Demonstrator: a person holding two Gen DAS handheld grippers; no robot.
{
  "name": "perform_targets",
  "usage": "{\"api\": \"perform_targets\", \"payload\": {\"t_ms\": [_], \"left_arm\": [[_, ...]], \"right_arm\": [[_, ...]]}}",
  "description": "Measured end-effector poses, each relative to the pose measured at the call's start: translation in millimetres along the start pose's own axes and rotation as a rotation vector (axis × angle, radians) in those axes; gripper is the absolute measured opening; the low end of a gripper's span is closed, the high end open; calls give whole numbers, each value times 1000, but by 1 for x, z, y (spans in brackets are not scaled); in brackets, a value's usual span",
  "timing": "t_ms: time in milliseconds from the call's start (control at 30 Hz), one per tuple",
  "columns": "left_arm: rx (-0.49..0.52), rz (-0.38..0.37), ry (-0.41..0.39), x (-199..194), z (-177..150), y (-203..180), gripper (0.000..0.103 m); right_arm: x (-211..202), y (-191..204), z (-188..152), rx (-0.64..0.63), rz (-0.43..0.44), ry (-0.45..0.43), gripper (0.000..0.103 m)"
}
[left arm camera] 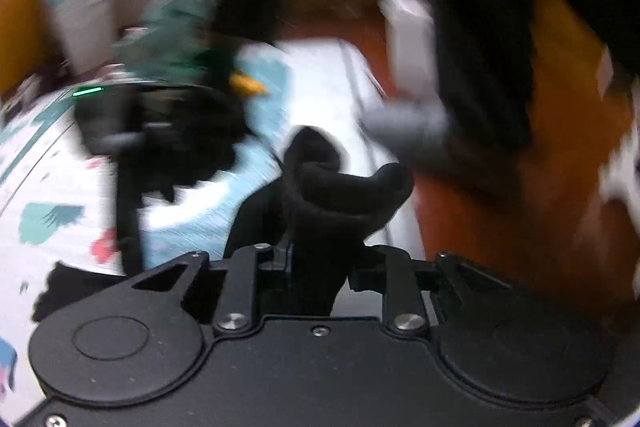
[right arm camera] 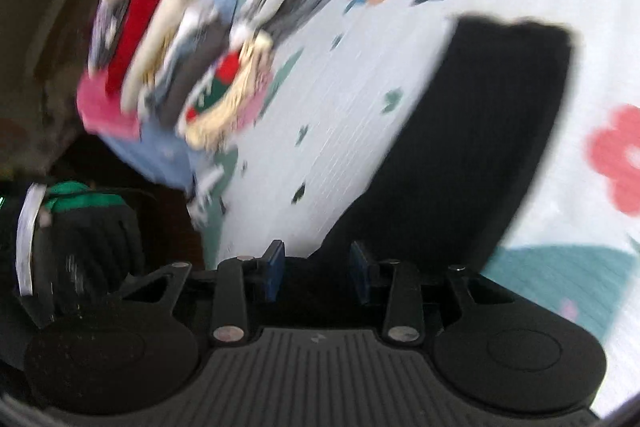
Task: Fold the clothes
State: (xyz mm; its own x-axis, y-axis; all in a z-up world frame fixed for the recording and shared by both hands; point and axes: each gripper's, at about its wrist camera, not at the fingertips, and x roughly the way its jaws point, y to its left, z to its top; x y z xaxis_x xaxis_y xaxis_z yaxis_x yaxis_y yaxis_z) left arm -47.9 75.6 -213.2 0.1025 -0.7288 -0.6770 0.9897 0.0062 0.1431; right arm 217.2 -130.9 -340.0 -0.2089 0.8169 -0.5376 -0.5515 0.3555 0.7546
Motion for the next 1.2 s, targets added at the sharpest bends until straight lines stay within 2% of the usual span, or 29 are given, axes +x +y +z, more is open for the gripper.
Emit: {"api": "perform_targets", "payload": {"t_ms": [100,167,267,367,500,700,833,867,1000,1067,1200], "left_arm": [[126,4,61,17,-18,-35,22],[149,-4,85,23,-26,-45,22],[141,2,93,25,-30,-47,22],[105,19,92,26,-31,-40,22],[82,38,103,25,-41,-38,22],[38,47,81,23,-42,-35,22],[8,28,66,23,-38,-39,22],[3,27,63,23,-37,-40,22],[-11,53,49,19,-37,-42,22],[-27,62,43,16,-37,-41,22],[-48,75,32,13,-35,-41,22]], "right_arm": [[26,15,-1,-82,-23,76,39],[33,17,-1,-70,-9,62,39],[36,14,5,-45,-12,21,38],[34,-2,16,0,-66,-49,30],[36,-9,29,25,-85,-101,29],[17,-15,42,89,-41,-202,32],[20,-18,53,47,-234,-218,34],[18,-21,55,59,-255,-243,34],[5,-21,54,51,-208,-264,34],[3,-15,48,6,-180,-225,34],[19,-5,27,-19,-50,-89,32]]}}
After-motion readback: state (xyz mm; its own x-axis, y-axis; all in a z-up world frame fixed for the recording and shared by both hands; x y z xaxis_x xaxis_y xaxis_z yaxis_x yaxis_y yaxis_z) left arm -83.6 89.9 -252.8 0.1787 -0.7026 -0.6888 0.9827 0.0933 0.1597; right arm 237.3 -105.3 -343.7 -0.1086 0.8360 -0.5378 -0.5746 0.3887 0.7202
